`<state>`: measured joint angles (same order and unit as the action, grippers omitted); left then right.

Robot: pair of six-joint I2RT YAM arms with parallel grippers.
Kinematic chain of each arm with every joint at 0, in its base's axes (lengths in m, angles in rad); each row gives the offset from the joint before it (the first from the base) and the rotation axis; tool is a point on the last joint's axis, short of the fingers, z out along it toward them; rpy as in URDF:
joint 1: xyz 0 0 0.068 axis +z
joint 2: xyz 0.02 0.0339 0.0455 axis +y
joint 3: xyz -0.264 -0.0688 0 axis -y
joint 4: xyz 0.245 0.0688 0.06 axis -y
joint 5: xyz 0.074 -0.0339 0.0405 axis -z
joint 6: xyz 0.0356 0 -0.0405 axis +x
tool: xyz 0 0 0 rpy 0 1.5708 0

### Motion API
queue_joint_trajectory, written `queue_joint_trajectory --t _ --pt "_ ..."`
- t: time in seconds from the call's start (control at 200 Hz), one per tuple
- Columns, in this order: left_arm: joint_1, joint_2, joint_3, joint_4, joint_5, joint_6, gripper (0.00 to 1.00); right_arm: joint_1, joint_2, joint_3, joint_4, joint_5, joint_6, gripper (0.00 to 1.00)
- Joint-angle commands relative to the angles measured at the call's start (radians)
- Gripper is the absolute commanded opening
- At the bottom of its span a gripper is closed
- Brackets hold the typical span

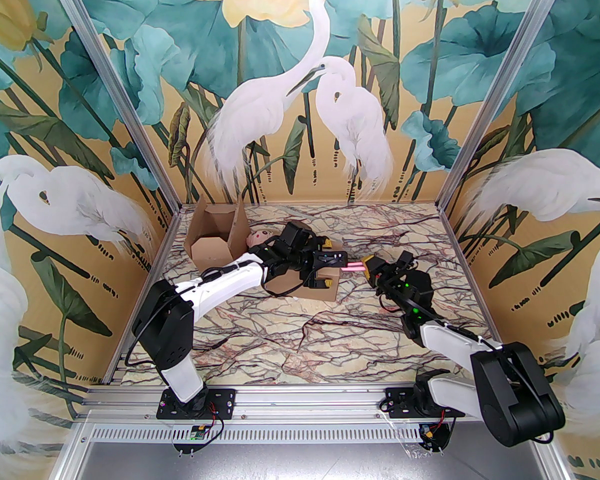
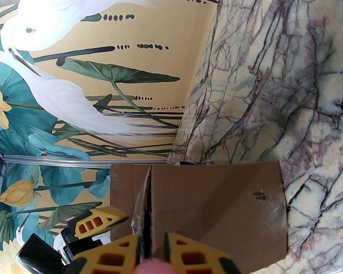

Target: Unpack the express box

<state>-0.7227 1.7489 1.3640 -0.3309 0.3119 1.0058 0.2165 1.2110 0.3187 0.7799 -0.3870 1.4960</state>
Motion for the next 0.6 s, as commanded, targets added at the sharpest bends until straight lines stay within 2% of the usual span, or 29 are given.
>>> queue_joint_trajectory --t 0.0,0.105,0.235,0.315,0.39,0.595 --pt "0.020 0.013 0.035 0.021 -0.044 -0.042 1.00 0.000 -0.080 0.010 -0.105 -0.022 -0.022 0.00" --pt "0.028 0.001 0.021 0.007 -0.020 -0.062 1.00 -0.023 -0.201 -0.010 -0.243 0.059 -0.067 0.00" --pt "0.027 -0.019 -0.010 0.006 0.002 -0.076 1.00 -0.096 -0.357 -0.021 -0.362 0.139 -0.122 0.00" --pt "0.026 -0.034 -0.019 0.014 0.021 -0.107 1.00 -0.144 -0.403 -0.008 -0.457 0.173 -0.171 0.00" --pt "0.026 -0.055 -0.028 0.026 0.045 -0.143 1.00 -0.201 -0.379 -0.014 -0.469 0.158 -0.198 0.00" --pt "0.016 -0.094 -0.077 0.030 0.055 -0.181 0.99 -0.299 -0.182 -0.032 -0.246 0.033 -0.173 0.00"
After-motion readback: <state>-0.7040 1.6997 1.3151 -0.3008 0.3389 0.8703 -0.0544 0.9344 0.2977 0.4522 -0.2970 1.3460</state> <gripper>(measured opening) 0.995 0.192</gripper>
